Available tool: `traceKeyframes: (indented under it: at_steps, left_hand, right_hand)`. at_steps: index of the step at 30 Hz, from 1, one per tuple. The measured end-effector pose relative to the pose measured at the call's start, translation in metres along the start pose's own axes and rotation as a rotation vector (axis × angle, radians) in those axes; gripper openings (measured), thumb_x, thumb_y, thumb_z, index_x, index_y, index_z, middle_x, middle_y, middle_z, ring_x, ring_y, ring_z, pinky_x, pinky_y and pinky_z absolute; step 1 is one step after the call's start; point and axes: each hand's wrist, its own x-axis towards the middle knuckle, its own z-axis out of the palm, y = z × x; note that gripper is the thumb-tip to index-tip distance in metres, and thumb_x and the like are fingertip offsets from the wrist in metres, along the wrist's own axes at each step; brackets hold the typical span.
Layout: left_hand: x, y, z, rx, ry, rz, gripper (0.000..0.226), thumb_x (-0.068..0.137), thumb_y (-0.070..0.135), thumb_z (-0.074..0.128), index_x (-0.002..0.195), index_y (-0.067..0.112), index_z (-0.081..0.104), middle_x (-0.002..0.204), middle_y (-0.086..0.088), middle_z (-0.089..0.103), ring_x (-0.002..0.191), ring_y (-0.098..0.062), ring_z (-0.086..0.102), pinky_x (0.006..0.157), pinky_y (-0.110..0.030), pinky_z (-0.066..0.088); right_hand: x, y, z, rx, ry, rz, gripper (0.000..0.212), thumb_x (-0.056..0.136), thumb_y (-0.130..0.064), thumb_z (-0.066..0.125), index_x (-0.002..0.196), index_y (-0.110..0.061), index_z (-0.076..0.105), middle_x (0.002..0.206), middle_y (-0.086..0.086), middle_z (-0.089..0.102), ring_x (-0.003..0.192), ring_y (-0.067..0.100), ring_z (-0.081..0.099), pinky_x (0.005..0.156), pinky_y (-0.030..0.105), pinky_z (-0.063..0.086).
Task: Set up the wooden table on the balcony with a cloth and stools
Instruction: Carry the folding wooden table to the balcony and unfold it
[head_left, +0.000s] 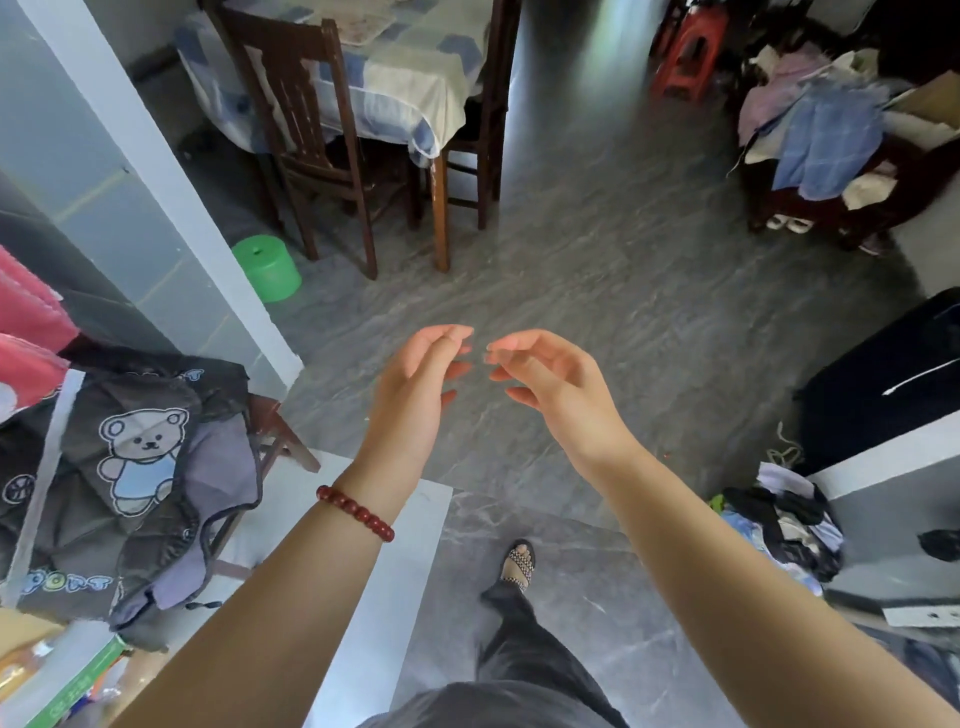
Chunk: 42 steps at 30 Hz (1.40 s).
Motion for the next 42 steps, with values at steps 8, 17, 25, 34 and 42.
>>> traceKeyframes:
  at_steps: [8, 17, 25, 34, 42]
  left_hand:
    - [0.128, 0.028, 0.085, 0.023, -0.071, 0.025, 0.024, 0.072, 0.053, 0.053, 0.086, 0.038, 0.066, 0.092, 0.015, 0.069, 0.095, -0.009, 0.065, 0.082, -0.03, 0.045]
    - [0.228, 0.03, 0.159, 0.004, -0.128, 0.004, 0.019, 0.076, 0.047, 0.05, 0.075, 0.044, 0.069, 0.088, 0.016, 0.068, 0.088, -0.008, 0.063, 0.08, -0.03, 0.042]
    - [0.321, 0.026, 0.216, 0.069, -0.173, 0.023, 0.023, 0.075, 0.047, 0.051, 0.087, 0.034, 0.064, 0.092, 0.016, 0.068, 0.091, -0.007, 0.063, 0.082, -0.028, 0.045]
    - [0.489, 0.048, 0.305, 0.053, -0.336, 0.002, 0.021, 0.095, 0.029, 0.047, 0.083, 0.029, 0.064, 0.082, 0.014, 0.069, 0.078, 0.001, 0.064, 0.078, -0.027, 0.044]
    - [0.595, 0.065, 0.392, 0.075, -0.464, -0.012, 0.014, 0.09, 0.034, 0.053, 0.081, 0.027, 0.062, 0.088, 0.009, 0.064, 0.087, -0.009, 0.059, 0.078, -0.027, 0.044]
  right_hand:
    - [0.114, -0.016, -0.08, 0.094, 0.048, -0.005, 0.01, 0.093, -0.01, 0.054, 0.095, -0.01, 0.063, 0.09, -0.003, 0.064, 0.088, 0.011, 0.057, 0.081, 0.023, 0.043]
    - [0.196, -0.018, -0.156, 0.117, 0.132, -0.005, 0.011, 0.093, -0.006, 0.053, 0.094, -0.01, 0.063, 0.086, -0.005, 0.063, 0.082, 0.008, 0.057, 0.07, 0.012, 0.043]
    - [0.281, -0.008, -0.215, 0.124, 0.204, 0.048, 0.014, 0.093, -0.009, 0.054, 0.088, -0.019, 0.064, 0.085, -0.007, 0.065, 0.085, 0.01, 0.057, 0.073, 0.018, 0.042]
    - [0.438, -0.028, -0.297, 0.053, 0.273, 0.081, 0.012, 0.093, -0.01, 0.055, 0.089, -0.017, 0.065, 0.084, -0.007, 0.066, 0.082, 0.007, 0.061, 0.07, 0.012, 0.045]
    - [0.522, -0.033, -0.37, 0.065, 0.434, 0.135, 0.021, 0.091, -0.004, 0.052, 0.082, -0.019, 0.063, 0.085, -0.007, 0.065, 0.08, 0.008, 0.061, 0.072, 0.017, 0.043]
